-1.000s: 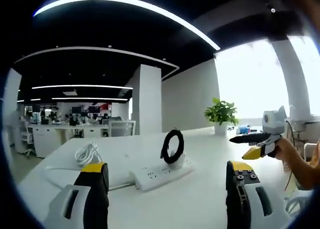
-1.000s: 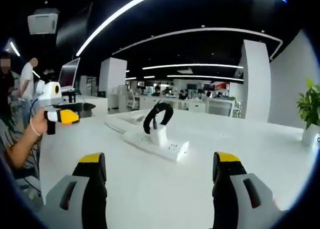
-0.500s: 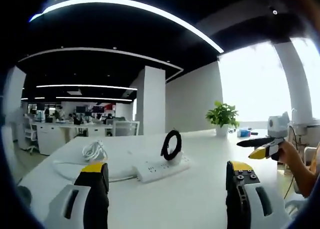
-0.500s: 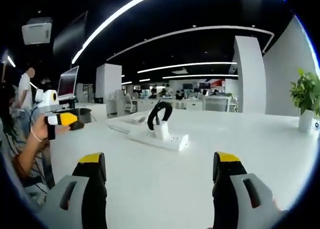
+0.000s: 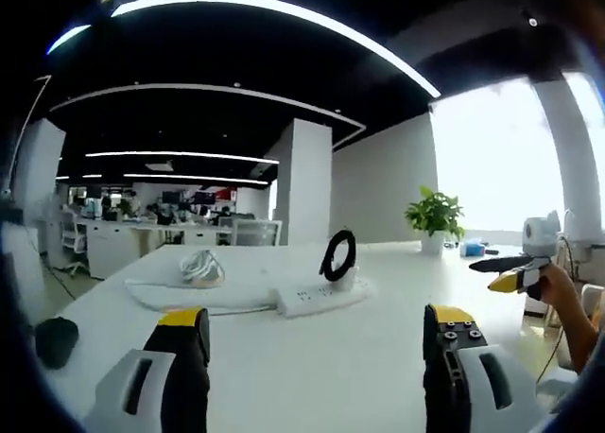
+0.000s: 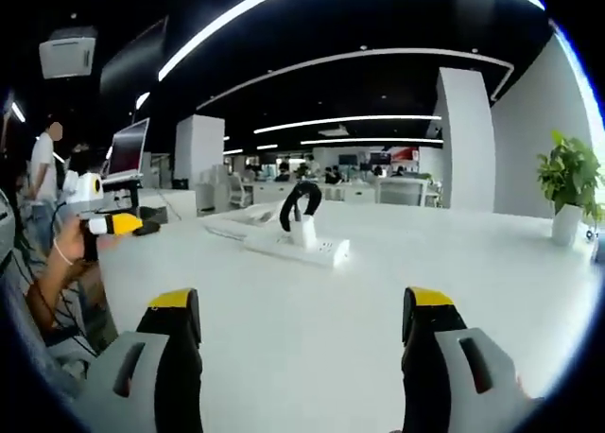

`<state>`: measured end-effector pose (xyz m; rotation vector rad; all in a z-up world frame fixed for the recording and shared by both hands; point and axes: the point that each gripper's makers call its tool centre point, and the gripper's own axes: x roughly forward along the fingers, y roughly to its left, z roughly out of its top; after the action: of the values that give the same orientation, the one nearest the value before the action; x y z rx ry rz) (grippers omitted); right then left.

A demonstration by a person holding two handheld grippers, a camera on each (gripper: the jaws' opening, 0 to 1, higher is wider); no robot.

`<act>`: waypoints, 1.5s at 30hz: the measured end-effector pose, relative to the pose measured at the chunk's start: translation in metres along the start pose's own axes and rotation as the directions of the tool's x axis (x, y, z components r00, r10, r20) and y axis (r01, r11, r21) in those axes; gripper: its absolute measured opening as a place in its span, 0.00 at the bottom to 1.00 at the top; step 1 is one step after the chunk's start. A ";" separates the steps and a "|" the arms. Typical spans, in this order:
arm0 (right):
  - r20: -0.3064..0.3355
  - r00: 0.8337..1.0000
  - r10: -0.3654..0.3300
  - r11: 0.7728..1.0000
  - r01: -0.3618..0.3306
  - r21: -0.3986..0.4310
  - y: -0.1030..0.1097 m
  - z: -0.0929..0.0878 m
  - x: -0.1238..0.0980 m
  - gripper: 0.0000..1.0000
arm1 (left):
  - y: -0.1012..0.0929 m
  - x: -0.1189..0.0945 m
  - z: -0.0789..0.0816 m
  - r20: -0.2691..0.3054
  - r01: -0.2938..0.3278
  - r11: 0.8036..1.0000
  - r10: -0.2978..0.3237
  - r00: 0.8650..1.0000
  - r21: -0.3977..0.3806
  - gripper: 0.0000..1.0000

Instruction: Straighten the power strip on the desk, plug the charger into it

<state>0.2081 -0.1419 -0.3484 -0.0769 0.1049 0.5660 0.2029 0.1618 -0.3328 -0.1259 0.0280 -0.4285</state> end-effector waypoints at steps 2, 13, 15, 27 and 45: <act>0.002 1.000 -0.013 1.000 0.013 0.013 -0.003 -0.002 -0.003 0.87 | 0.001 -0.003 0.000 0.005 -0.006 1.000 0.006 1.000 -0.002 0.96; 0.089 0.996 -0.002 0.997 -0.004 0.073 -0.002 -0.008 -0.014 0.95 | 0.008 -0.013 -0.002 0.031 -0.038 0.999 0.039 0.999 -0.003 0.99; 0.078 0.996 -0.031 0.999 0.028 0.041 -0.006 -0.010 -0.017 0.97 | 0.010 -0.015 -0.005 0.016 -0.058 0.998 0.058 0.998 0.019 0.99; 0.021 0.989 -0.149 0.989 0.149 0.005 -0.019 -0.030 -0.033 1.00 | 0.007 -0.028 -0.018 -0.021 -0.105 0.993 0.106 0.994 0.060 0.99; -0.006 0.981 -0.196 0.981 0.196 0.015 -0.022 -0.042 -0.044 1.00 | 0.012 -0.044 -0.032 -0.040 -0.146 0.989 0.147 0.988 0.029 0.99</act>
<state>0.1791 -0.1879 -0.3842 -0.0726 0.1051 0.3682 0.1665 0.1873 -0.3658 -0.0886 0.0723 -0.2848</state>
